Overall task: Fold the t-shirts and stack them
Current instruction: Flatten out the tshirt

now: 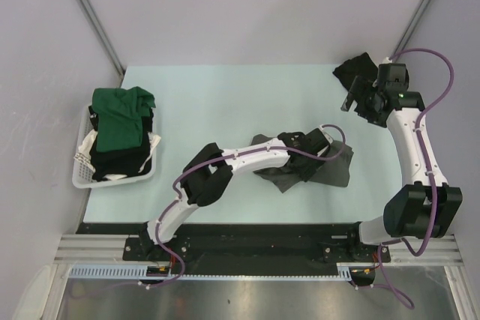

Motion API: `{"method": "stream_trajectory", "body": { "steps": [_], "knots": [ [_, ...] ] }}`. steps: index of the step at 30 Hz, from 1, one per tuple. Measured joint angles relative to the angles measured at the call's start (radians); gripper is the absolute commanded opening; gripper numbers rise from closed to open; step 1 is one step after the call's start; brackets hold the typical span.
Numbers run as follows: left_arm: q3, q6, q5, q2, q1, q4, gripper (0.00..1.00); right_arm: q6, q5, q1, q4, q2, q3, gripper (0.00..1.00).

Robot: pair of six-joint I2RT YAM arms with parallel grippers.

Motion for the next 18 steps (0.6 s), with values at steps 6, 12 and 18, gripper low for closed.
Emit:
{"method": "stream_trajectory", "body": {
  "steps": [6,12,18],
  "knots": [
    [0.021,-0.001,0.005,0.027,0.000,0.000,0.77,0.000,-0.002,0.003,-0.008,0.006,0.000,1.00],
    [0.048,-0.001,0.007,0.027,0.001,0.000,0.77,0.000,-0.010,0.007,-0.013,0.018,0.000,1.00],
    [0.062,-0.004,0.008,0.028,0.006,0.000,0.77,0.000,-0.011,0.010,-0.014,0.020,0.000,1.00]
  ]
}}
